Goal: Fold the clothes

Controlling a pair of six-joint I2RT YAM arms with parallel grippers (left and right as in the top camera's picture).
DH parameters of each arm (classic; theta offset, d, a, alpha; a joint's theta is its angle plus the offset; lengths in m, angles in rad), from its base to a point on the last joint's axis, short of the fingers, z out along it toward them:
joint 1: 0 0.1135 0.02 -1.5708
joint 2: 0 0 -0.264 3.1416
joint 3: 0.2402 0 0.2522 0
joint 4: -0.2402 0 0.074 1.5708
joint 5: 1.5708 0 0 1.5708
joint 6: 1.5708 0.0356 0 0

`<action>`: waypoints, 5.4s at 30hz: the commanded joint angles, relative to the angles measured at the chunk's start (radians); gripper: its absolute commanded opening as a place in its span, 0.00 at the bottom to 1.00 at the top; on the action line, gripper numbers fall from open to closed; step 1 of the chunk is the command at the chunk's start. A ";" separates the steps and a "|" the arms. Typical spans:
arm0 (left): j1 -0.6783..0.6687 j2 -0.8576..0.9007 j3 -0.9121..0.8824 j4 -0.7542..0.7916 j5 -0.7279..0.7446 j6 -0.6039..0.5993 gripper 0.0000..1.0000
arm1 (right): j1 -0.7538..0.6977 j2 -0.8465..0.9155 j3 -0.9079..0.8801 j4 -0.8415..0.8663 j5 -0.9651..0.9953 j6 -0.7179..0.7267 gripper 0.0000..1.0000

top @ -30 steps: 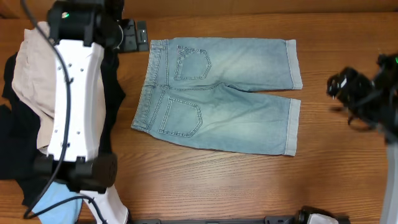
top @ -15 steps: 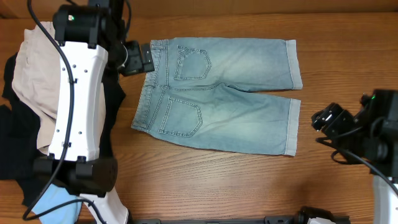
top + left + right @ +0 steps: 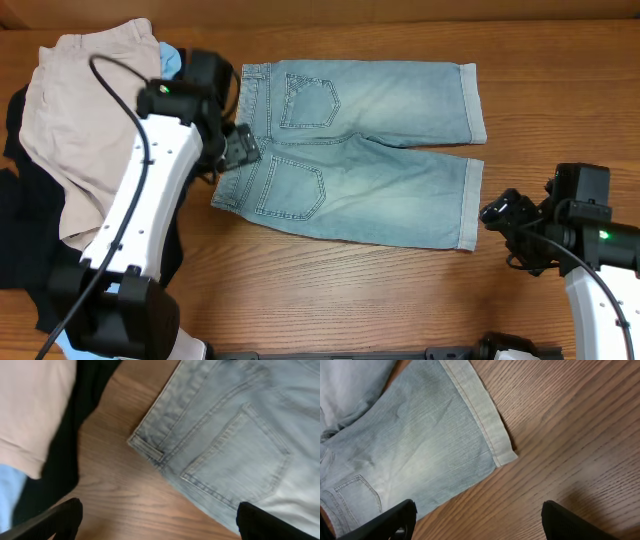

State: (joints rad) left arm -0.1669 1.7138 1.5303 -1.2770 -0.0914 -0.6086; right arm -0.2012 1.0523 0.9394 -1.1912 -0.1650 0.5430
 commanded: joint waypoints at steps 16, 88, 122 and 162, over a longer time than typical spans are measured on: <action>0.108 -0.001 -0.437 0.437 0.039 -0.558 0.95 | 0.171 0.058 -0.072 0.115 0.006 0.061 0.80; 0.113 0.148 -0.454 0.540 0.166 -0.455 0.04 | 0.175 0.373 -0.322 0.546 0.153 0.208 0.04; 0.127 0.098 0.450 -0.388 0.024 0.101 0.04 | 0.028 0.164 0.472 -0.064 0.153 -0.134 0.04; 0.162 0.098 0.057 0.491 -0.026 0.017 1.00 | 0.189 0.839 0.472 0.760 0.116 -0.212 1.00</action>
State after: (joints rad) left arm -0.0257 1.8381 1.5337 -0.7540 -0.1627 -0.6247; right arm 0.0200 1.9030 1.3891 -0.3939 -0.0597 0.3447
